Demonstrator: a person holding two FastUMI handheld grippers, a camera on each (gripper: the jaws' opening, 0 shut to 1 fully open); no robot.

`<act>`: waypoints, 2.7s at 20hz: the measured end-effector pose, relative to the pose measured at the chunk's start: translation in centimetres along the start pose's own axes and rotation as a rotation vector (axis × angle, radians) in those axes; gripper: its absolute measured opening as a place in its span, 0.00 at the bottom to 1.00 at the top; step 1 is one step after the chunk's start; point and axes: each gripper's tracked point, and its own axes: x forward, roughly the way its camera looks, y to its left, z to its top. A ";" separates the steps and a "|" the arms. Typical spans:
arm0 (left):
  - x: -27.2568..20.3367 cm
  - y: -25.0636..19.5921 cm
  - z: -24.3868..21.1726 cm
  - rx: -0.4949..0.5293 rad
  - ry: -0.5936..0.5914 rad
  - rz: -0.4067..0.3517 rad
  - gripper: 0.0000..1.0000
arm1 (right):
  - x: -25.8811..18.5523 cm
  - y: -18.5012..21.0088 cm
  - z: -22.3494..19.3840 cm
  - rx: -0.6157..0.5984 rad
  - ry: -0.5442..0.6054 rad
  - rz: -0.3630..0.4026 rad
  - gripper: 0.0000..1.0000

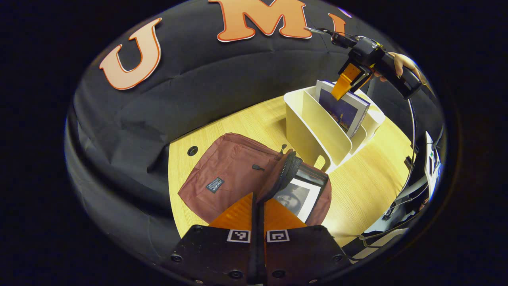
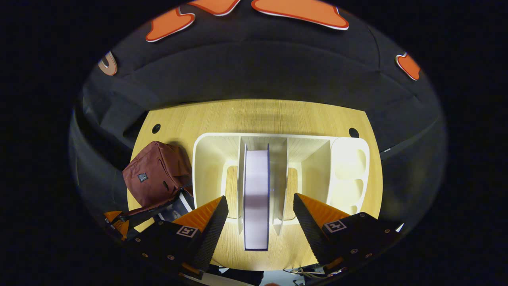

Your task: Open the schoolbag, grab two books from the bookshelf and put them into the schoolbag.

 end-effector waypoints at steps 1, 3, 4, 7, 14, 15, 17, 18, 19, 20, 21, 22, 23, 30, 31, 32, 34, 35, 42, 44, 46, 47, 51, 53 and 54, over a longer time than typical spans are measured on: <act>0.0 0.0 -0.1 -0.002 0.001 0.001 0.01 | 0.4 0.3 -0.1 0.005 0.015 0.008 0.99; 0.1 0.0 -0.2 -0.005 0.004 0.000 0.01 | 1.5 0.6 -0.3 0.022 0.031 0.011 0.99; 0.0 0.0 -0.2 -0.006 0.006 0.000 0.01 | 2.1 0.4 -0.4 0.028 0.038 0.005 0.98; 0.1 0.1 -0.3 -0.006 0.007 0.001 0.01 | 3.5 -0.4 -1.2 0.038 0.069 -0.031 0.79; 0.1 -0.2 -0.4 -0.010 0.012 -0.004 0.01 | 2.5 0.2 -0.6 0.100 0.041 0.006 0.38; 0.1 -0.2 -0.4 -0.009 0.013 -0.004 0.01 | 1.5 0.2 -0.7 0.094 0.034 0.011 0.48; 0.1 -0.4 -0.5 -0.009 0.016 -0.012 0.01 | -0.4 0.0 -0.5 0.074 0.014 -0.004 0.38; 0.1 -0.4 -0.5 -0.006 0.016 -0.013 0.01 | -1.6 -0.3 -0.2 0.072 -0.001 -0.014 0.38; 0.0 -0.4 -0.4 -0.003 0.015 -0.012 0.01 | -2.6 -0.3 0.2 0.071 -0.018 -0.018 0.38; 0.0 -0.4 -0.4 0.001 0.013 -0.011 0.01 | -3.9 -0.3 0.6 0.070 -0.038 -0.013 0.38; -0.2 -0.4 -0.4 0.003 0.012 -0.011 0.01 | -5.7 -0.5 1.2 0.072 -0.060 -0.002 0.38; -0.2 -0.4 -0.4 0.006 0.012 -0.008 0.01 | -7.5 -0.6 1.7 0.068 -0.093 0.009 0.37; -0.3 -0.6 -0.4 0.013 0.008 -0.009 0.01 | -9.3 -0.6 2.3 0.058 -0.129 0.013 0.37; -0.3 -1.0 -0.3 0.036 0.008 0.017 0.01 | -21.9 0.0 0.8 0.051 -0.346 0.126 0.36; -0.5 -0.8 -0.3 0.038 0.006 0.020 0.01 | -23.1 0.1 -0.5 0.049 -0.373 0.147 0.36; -0.5 -0.8 -0.1 0.042 0.005 0.025 0.01 | -24.2 0.5 -1.8 0.057 -0.393 0.180 0.36; -0.6 -0.6 0.1 0.047 -0.001 0.032 0.01 | -25.4 1.7 -4.7 0.107 -0.426 0.268 0.36; -0.7 -0.6 0.2 0.043 -0.002 0.032 0.01 | -25.6 2.0 -5.8 0.153 -0.454 0.307 0.36; -0.9 -0.5 0.7 0.037 -0.006 0.037 0.01 | -21.3 4.3 -14.3 0.490 -0.452 0.594 0.35; -1.1 -0.5 0.7 0.042 -0.007 0.040 0.01 | -18.2 6.1 -15.9 0.585 -0.406 0.685 0.35; -1.2 -0.6 0.9 0.038 -0.008 0.038 0.01 | -14.8 7.4 -17.4 0.675 -0.355 0.751 0.35; -1.3 -0.7 0.8 0.034 -0.007 0.037 0.01 | -12.9 7.6 -17.8 0.709 -0.349 0.749 0.35; -2.1 -0.8 1.1 0.034 -0.015 0.049 0.01 | -7.1 9.6 -18.0 0.784 -0.336 0.761 0.35; -2.2 -1.1 1.3 0.043 -0.012 0.052 0.01 | -4.3 11.2 -17.7 0.837 -0.319 0.776 0.35; -2.3 -1.1 1.5 0.049 -0.014 0.061 0.01 | -2.7 12.1 -17.8 0.851 -0.304 0.766 0.35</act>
